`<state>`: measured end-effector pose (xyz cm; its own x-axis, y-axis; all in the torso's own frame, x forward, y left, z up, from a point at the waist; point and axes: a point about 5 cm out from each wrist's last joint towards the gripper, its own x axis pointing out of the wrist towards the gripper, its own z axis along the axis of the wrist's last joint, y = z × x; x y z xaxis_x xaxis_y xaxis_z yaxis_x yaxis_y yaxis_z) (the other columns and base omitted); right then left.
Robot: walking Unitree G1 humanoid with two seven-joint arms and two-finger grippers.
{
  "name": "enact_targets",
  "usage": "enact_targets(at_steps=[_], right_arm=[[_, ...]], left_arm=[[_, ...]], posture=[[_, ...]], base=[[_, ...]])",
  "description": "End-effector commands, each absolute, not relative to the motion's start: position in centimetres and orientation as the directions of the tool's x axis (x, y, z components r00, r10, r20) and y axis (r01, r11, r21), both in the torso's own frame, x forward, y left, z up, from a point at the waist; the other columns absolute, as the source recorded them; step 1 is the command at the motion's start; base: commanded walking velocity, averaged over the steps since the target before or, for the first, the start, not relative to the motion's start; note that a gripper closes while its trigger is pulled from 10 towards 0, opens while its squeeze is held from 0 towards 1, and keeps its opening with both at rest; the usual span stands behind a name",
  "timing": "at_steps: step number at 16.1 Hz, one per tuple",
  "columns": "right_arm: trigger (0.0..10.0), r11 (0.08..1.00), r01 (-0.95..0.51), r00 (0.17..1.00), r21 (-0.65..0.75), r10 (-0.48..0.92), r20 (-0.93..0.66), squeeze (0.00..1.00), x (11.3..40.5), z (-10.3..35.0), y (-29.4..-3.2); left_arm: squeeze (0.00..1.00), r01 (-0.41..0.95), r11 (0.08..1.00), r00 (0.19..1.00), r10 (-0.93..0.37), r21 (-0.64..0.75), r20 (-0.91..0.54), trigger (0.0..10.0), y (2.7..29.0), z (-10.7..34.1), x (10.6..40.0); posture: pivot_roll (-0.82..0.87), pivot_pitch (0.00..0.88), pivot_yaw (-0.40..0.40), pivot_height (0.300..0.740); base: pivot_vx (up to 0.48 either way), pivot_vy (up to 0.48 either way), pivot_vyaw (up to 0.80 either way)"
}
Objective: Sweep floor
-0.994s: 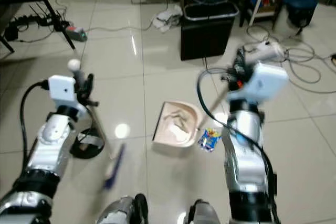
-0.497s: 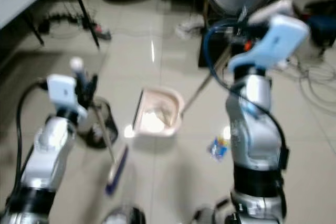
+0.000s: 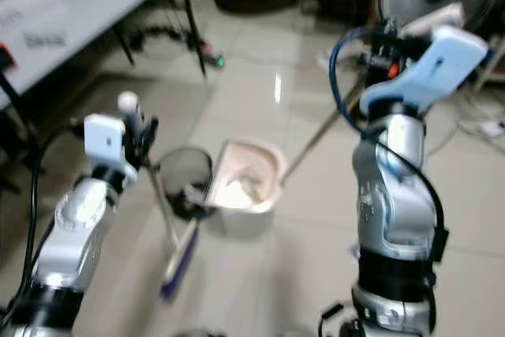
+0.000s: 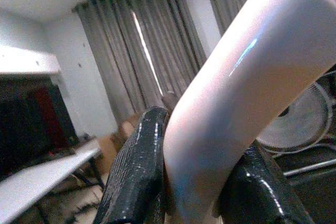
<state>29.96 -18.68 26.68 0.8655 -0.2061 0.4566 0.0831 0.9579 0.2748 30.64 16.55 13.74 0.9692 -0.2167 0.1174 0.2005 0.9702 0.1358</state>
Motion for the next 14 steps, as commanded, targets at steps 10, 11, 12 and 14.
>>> enact_targets(at_steps=[10, 11, 12, 14], right_arm=[[10.0, 0.948, 0.035, 0.852, 0.317, -0.194, 0.486, 0.00, 30.0, 27.6, -18.8], [10.0, 0.944, 0.036, 0.854, 0.329, -0.200, 0.480, 0.00, 30.1, 27.5, -18.9], [10.0, 0.940, 0.041, 0.856, 0.340, -0.209, 0.473, 0.00, 30.3, 27.4, -19.0], [10.0, 0.931, 0.042, 0.856, 0.364, -0.221, 0.467, 0.00, 30.5, 27.4, -19.1]], left_arm=[[0.00, 0.167, 0.972, 0.974, -0.189, 0.165, 0.124, 10.0, 17.3, 13.9, 30.5], [0.00, 0.154, 0.974, 0.977, -0.175, 0.164, 0.125, 10.0, 17.5, 13.9, 30.5], [0.00, 0.144, 0.976, 0.978, -0.165, 0.163, 0.126, 10.0, 17.7, 13.9, 30.5], [0.00, 0.132, 0.978, 0.980, -0.153, 0.161, 0.128, 10.0, 17.8, 13.9, 30.5]], posture=[[-0.11, 0.000, 0.082, 0.740], [-0.10, 0.000, 0.071, 0.740], [-0.10, 0.000, 0.065, 0.740], [-0.10, 0.000, 0.055, 0.740]], base=[[0.351, 0.000, 0.00], [0.356, 0.000, 0.00], [0.352, 0.000, 0.00], [0.354, 0.000, 0.00]])
